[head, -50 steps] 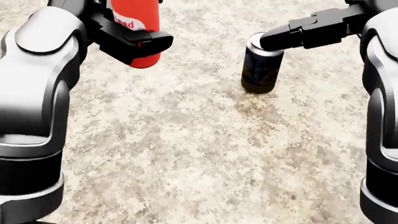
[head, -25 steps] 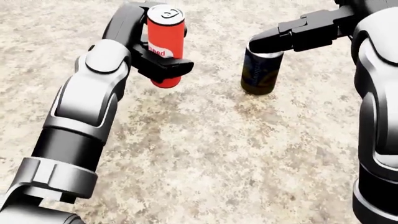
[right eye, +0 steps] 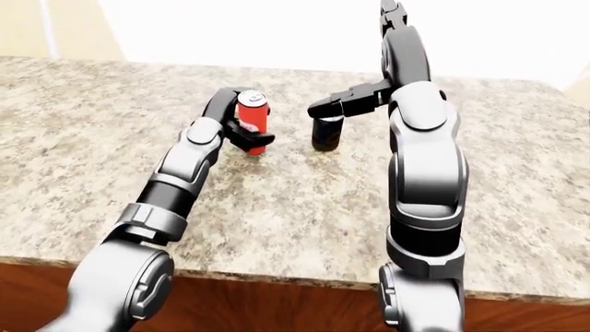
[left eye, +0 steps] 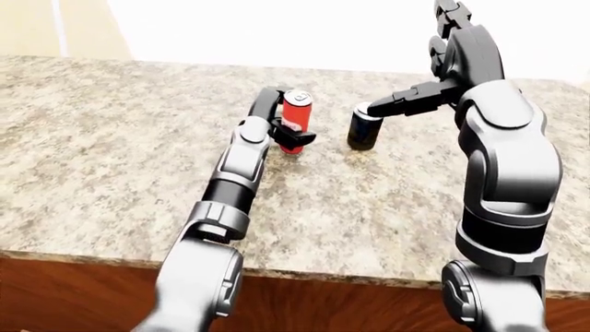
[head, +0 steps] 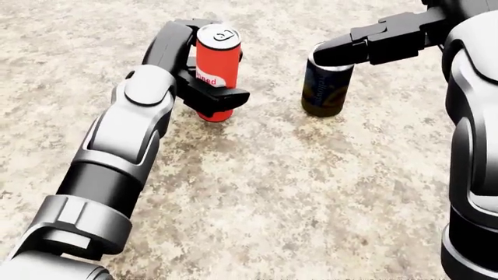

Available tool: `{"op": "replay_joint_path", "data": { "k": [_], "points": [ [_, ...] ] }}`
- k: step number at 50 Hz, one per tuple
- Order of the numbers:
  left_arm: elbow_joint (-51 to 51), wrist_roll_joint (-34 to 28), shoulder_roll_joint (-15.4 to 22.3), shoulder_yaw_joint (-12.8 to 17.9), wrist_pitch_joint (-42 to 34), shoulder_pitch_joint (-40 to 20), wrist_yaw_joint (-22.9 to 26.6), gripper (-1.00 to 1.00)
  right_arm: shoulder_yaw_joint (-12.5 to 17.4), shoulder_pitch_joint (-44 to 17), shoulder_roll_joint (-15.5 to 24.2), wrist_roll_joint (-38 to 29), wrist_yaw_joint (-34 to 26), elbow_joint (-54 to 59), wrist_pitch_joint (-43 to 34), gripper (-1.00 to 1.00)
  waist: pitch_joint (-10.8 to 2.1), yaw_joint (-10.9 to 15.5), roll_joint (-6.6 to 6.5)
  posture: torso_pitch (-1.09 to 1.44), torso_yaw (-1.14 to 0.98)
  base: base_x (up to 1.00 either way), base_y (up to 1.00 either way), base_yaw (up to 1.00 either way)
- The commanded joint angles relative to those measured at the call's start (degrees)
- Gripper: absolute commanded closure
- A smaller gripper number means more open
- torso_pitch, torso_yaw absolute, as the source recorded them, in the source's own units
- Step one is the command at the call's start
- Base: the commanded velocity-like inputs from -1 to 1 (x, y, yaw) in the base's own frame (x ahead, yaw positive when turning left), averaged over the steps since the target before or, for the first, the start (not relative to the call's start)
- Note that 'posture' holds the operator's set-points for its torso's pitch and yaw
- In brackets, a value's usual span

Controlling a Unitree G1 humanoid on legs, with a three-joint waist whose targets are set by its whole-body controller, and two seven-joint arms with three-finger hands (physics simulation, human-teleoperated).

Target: Move the drinks to the dining counter.

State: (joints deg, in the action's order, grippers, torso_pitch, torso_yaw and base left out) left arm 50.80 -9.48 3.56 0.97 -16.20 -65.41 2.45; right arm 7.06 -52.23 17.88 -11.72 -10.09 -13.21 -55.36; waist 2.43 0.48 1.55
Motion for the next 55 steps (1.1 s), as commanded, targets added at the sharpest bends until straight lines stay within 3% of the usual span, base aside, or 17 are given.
{"op": "replay_joint_path", "data": {
  "k": [1, 6, 11, 14, 29, 36, 39, 52, 53, 55],
  "points": [
    [-3.4, 0.3, 0.4, 0.5, 2.7, -3.1, -0.4, 1.00, 0.5, -1.8, 0.5, -0.3, 0.4, -1.3, 1.7, -1.00, -2.06, 0.0, 0.13, 0.00, 0.00, 0.00, 0.00, 0.00],
    [-2.0, 0.1, 0.5, 0.6, 3.8, -3.2, -0.6, 0.64, 0.5, -1.7, 0.6, -0.3, 0.4, -1.3, 1.8, -1.00, -2.10, 0.0, 0.14, 0.00, 0.00, 0.00, 0.00, 0.00],
    [-1.8, -0.2, 0.3, 0.4, 4.1, -2.9, -0.5, 0.58, 0.4, -1.7, 0.6, -0.3, 0.4, -1.3, 1.8, -1.00, -2.15, 0.0, 0.12, 0.00, 0.00, 0.00, 0.00, 0.00],
    [-2.4, -0.4, 0.3, 0.3, 3.8, -2.7, -0.4, 0.39, 0.4, -1.6, 0.5, -0.2, 0.4, -1.3, 1.8, -1.00, -2.15, 0.0, 0.11, 0.00, 0.00, 0.00, 0.00, 0.00],
    [-3.8, -0.7, 0.8, 0.6, 3.2, -3.0, 0.1, 0.33, 0.3, -1.7, 0.4, -0.3, 0.4, -0.9, 2.2, -1.00, -2.22, 0.0, 0.02, 0.00, 0.00, 0.00, 0.00, 0.00],
    [-5.1, -0.6, 0.9, 0.7, 2.4, -2.8, 0.1, 0.13, 0.5, -1.6, 0.5, -0.3, 0.3, -1.1, 2.0, -1.00, -2.20, 0.0, 0.01, 0.00, 0.00, 0.00, 0.00, 0.00],
    [-4.9, -0.4, 1.0, 0.8, 2.7, -2.8, 0.1, -0.04, 0.4, -1.6, 0.5, -0.2, 0.3, -1.1, 1.9, -1.00, -2.20, 0.0, 0.01, 0.00, 0.00, 0.00, 0.00, 0.00],
    [-8.8, -0.5, 1.5, 0.7, -0.1, -2.4, 0.8, -0.27, 0.5, -2.2, 0.9, -0.4, 0.0, -1.4, 1.2, -1.00, -2.18, 0.0, -0.07, 0.00, 0.00, 0.00, 0.00, 0.00],
    [-8.9, -0.5, 1.6, 0.7, -0.1, -2.4, 0.8, -0.31, 0.5, -2.3, 1.0, -0.4, -0.1, -1.6, 1.1, -1.00, -2.17, 0.0, -0.07, 0.00, 0.00, 0.00, 0.00, 0.00],
    [-9.7, -0.5, 1.7, 0.8, -0.6, -2.1, 0.9, -0.59, 0.6, -2.3, 1.2, -0.4, -0.2, -1.7, 1.0, -1.00, -2.16, 0.0, -0.09, 0.00, 0.00, 0.00, 0.00, 0.00]
  ]
}}
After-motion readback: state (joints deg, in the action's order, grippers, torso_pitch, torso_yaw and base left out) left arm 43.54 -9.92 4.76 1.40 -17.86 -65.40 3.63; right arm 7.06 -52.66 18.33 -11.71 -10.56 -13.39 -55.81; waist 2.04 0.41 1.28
